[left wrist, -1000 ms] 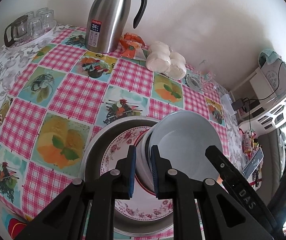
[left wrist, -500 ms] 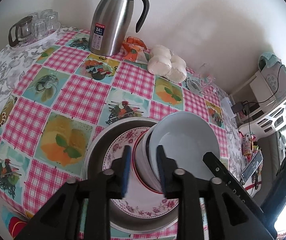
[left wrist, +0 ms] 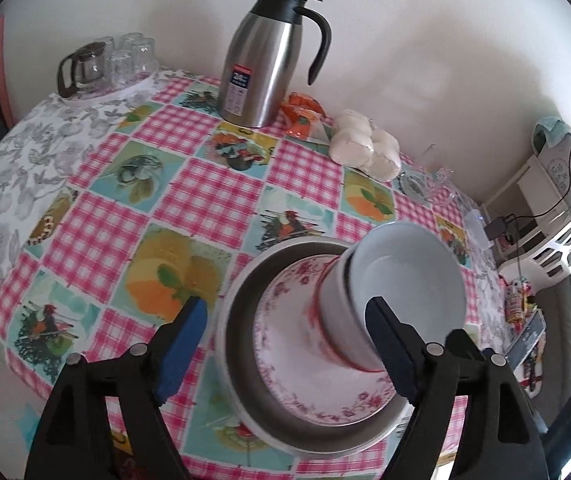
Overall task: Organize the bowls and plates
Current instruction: 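Withdraw both tools back from the stacked basin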
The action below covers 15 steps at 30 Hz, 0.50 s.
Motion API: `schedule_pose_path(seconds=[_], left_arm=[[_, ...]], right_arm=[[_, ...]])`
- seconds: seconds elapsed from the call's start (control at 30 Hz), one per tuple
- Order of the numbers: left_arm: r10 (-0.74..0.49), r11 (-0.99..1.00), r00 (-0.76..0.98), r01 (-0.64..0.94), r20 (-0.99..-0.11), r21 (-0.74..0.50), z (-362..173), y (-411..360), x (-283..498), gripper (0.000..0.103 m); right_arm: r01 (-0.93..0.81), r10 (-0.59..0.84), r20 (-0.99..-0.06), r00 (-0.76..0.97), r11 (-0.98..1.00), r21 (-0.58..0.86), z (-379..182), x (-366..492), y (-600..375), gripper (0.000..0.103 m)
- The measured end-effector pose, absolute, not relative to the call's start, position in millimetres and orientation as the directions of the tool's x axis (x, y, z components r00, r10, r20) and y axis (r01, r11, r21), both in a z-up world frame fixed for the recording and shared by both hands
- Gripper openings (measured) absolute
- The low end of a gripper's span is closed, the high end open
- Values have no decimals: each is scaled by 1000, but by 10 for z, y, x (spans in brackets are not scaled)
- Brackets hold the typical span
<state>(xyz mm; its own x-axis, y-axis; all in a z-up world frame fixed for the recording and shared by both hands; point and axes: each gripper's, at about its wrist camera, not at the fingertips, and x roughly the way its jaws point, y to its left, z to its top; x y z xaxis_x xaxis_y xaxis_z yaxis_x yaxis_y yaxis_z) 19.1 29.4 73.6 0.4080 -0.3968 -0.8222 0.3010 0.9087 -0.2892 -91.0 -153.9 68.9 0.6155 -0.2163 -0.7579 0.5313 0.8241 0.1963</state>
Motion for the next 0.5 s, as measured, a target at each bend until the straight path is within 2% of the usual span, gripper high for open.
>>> schedule_pose_path(seconds=[0.17, 0.23, 0.5], left_arm=[[-350, 926, 440, 295, -827, -235, 653, 410, 78, 94], [-336, 930, 450, 296, -828, -217, 609, 449, 26, 98], [-278, 942, 419, 297, -864, -159, 391, 546, -130, 98]], right_arm=[[519, -220, -756, 616, 835, 181, 626, -1053, -1438, 103], [519, -224, -756, 614, 837, 173, 601, -1107, -1407, 103], [526, -235, -779, 582, 839, 140, 439, -1278, -1342, 103]])
